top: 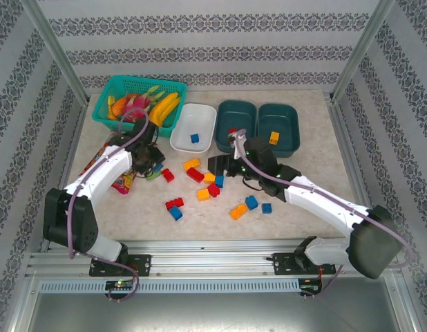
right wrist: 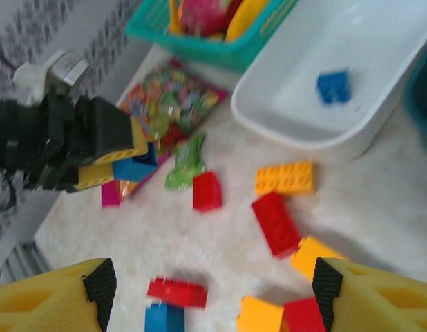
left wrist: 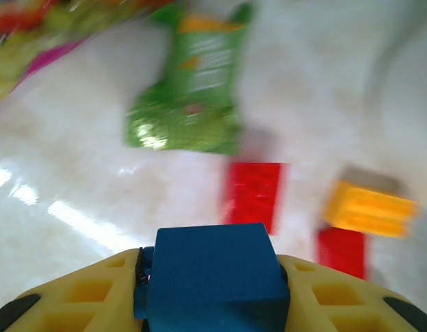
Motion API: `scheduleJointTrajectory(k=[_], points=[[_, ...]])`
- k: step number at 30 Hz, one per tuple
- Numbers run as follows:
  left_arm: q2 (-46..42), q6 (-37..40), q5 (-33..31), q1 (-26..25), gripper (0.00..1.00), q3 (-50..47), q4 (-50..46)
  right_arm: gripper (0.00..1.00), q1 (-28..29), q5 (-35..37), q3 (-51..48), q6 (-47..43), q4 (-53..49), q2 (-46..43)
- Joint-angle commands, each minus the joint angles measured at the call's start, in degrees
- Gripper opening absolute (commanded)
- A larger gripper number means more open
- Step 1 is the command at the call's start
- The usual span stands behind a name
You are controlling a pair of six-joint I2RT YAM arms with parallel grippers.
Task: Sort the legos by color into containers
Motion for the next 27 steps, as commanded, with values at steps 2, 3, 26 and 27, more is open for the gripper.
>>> scheduleJointTrajectory(k=[2,3,26,27], points=[[5.84,9.22,-2.79,-3.53,0.38,9.55,-4.74,0.78,-2.94,5.57,3.43,2.11,-0.79,-1.12],[8.18,10.84,-3.45,-4.89,0.38,12.80,-5.54,0.78,-3.76,6.16,4.02,2.29,-1.42,-1.04],[46.66,26.08,-12.48,-10.03,0.41,50.41,-18.11,0.77,-11.94,5.63,5.08,6.59,-7.66,-1.65],[47.21,26.26,-12.30,-10.03,0.43,50.64,-18.02,0.77,-11.98,5.63,4.96,6.70,-7.95,-1.71]])
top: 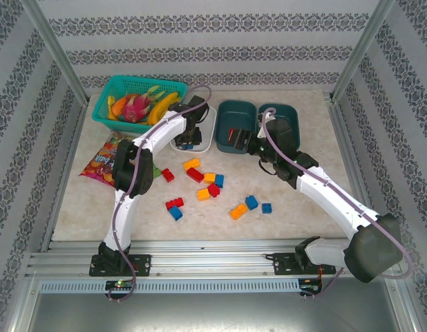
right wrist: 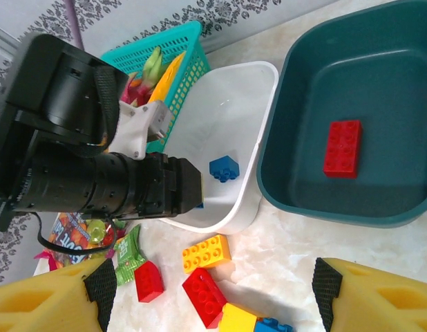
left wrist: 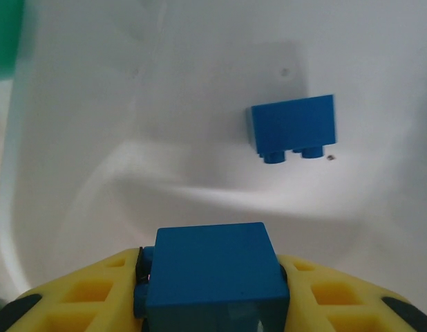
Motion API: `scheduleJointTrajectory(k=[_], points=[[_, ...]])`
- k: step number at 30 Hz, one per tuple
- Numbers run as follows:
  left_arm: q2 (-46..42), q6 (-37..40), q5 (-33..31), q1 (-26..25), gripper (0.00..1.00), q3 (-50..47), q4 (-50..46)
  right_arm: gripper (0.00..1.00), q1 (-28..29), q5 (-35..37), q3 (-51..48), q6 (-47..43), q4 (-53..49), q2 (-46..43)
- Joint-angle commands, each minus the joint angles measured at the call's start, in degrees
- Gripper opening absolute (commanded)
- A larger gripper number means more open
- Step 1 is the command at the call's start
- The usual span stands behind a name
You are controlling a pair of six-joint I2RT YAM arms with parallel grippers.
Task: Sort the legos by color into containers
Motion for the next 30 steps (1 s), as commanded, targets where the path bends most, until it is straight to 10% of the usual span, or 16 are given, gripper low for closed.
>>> scheduleJointTrajectory(k=[1,17,30], points=[[1.89,2.47,-1.54,-0.28,0.44,2.18,-3.49,0.77,-0.75,0.02,-0.83,1.11,-1.48,-1.30],[-7.44,3.05,-0.50,-2.18,0.71,8.29,-4.55,0.75,0.12,5.67,4.94,0.88,-25.73,-2.01],[-49.81,10.22,26.86,-5.41,1.00,-38.14,24.78,0.74,9.04,-0.07,-4.35,40.44,-37.51,2.35]])
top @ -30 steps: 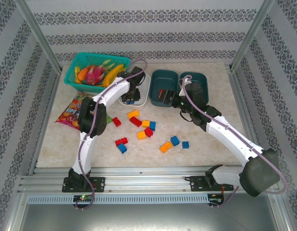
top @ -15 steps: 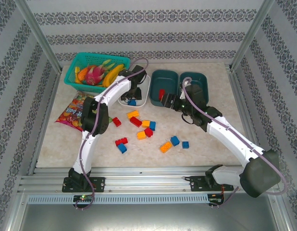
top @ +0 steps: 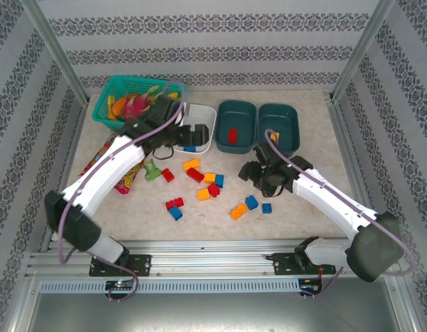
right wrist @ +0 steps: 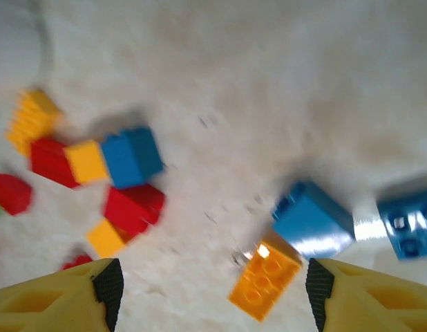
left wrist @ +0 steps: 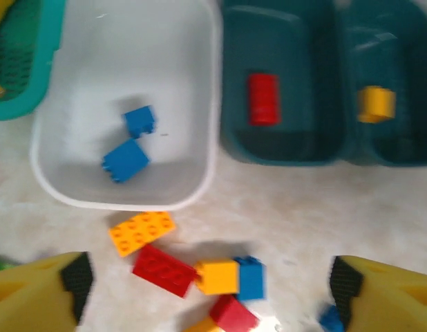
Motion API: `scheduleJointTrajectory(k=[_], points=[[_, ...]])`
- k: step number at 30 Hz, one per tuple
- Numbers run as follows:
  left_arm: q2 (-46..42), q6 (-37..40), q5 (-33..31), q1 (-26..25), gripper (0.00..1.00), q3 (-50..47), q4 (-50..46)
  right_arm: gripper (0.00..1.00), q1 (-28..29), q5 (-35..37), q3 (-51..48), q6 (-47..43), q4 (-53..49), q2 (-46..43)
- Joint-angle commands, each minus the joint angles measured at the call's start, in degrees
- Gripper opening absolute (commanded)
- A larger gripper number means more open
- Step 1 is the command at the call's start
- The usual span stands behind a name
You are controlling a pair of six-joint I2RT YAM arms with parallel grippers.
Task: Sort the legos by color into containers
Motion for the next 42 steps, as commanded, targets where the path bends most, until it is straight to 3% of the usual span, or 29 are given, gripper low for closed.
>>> scheduleJointTrajectory(k=[1,6,11,17,24,28,36,42], points=[[-5.57,4.03,10.77,-1.35,1.00,-8.09,6.35,0.75,3.85,-1.97,-3.03,14.80,-1.61,2.43],[-14.68,2.10,14.24,-1.66,0.99,-17.90,5.99,0.79,8.00,-2.07,-4.60,21.80,0.56,7.46],[-20.76,-0.33,14.04,-1.87,0.98,-23.30,5.34,0.76,11.42,-0.05,-3.82,27.19,2.47,11.93],[-24.32,-1.21,14.70,-1.88,0.98,-25.20,5.19,0.71,11.72,-0.17,-4.24,28.59,5.80,17.44],[-25.62,-0.94,14.49,-1.89,0.97,-25.00,4.04,0.52,11.72,0.71,-3.93,27.46,8.23,21.75],[-26.00,-1.29,14.32,-1.91,0.97,-24.74,4.13,0.36,11.68,1.28,-3.33,26.51,8.26,22.35],[-24.89,-6.31,12.45,-1.88,0.97,-23.60,8.51,0.28,10.47,10.48,7.59,14.02,-1.44,14.76],[-18.26,-11.47,12.33,-1.92,0.97,-19.44,16.93,0.27,0.29,16.69,14.49,-0.80,-7.41,9.86]])
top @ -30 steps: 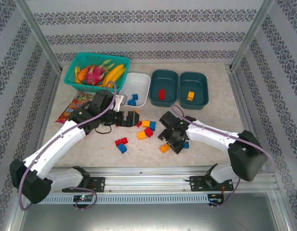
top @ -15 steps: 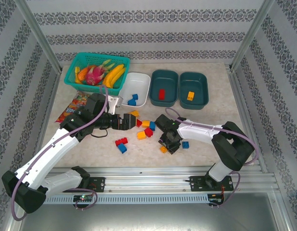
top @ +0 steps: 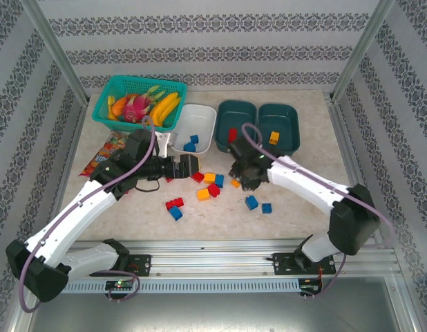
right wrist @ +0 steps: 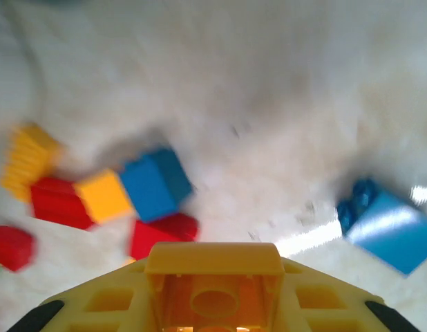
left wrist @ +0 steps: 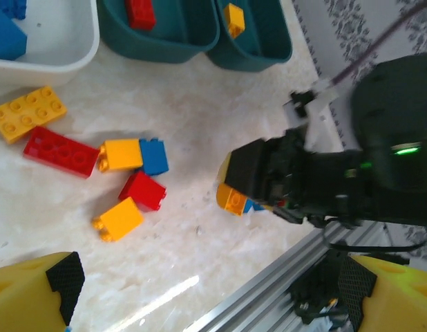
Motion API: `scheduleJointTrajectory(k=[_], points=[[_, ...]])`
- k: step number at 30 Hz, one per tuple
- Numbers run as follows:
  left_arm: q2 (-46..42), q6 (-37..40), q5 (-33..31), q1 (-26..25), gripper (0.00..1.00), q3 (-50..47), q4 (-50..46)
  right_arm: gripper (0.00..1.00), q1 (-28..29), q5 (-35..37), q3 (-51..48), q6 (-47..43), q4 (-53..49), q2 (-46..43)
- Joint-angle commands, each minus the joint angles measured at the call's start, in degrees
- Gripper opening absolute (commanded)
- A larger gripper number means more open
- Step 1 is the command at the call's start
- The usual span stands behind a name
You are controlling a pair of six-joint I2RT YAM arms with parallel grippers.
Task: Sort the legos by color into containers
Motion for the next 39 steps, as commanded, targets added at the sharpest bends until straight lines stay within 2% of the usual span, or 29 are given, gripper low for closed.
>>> scheduleJointTrajectory(k=[1,5,9,17,23,28,35,39], points=[[4.31,-3.80,-0.41,-0.85,0.97,4.44,7.87,0.28,-6.89,6.14,2.12,-12.11,-5.52,-2.29],[10.45,-4.03,0.28,-0.86,0.97,8.55,10.59,0.28,-16.90,3.54,4.64,-23.67,-1.28,-0.42],[16.19,-4.31,0.50,-0.85,0.96,12.33,11.80,0.28,-24.42,-1.49,12.55,-35.83,-0.50,8.70],[22.15,-5.06,-0.29,-1.37,0.96,14.88,14.38,0.29,-28.77,-8.16,26.79,-52.68,-1.82,27.40],[23.97,-5.22,-0.96,-2.39,0.96,16.05,14.04,0.32,-30.77,-11.90,31.62,-54.07,-2.62,35.88],[23.99,-5.39,-1.89,-3.00,0.95,16.14,13.53,0.39,-31.29,-12.38,34.73,-54.26,-4.64,40.09],[22.04,-5.42,-4.04,-3.14,0.96,15.58,11.01,0.58,-32.88,-11.44,34.87,-53.52,-5.07,39.94],[19.65,-6.18,-6.42,-3.14,0.95,14.34,9.03,0.62,-32.88,-11.66,35.40,-54.24,-5.47,36.96]])
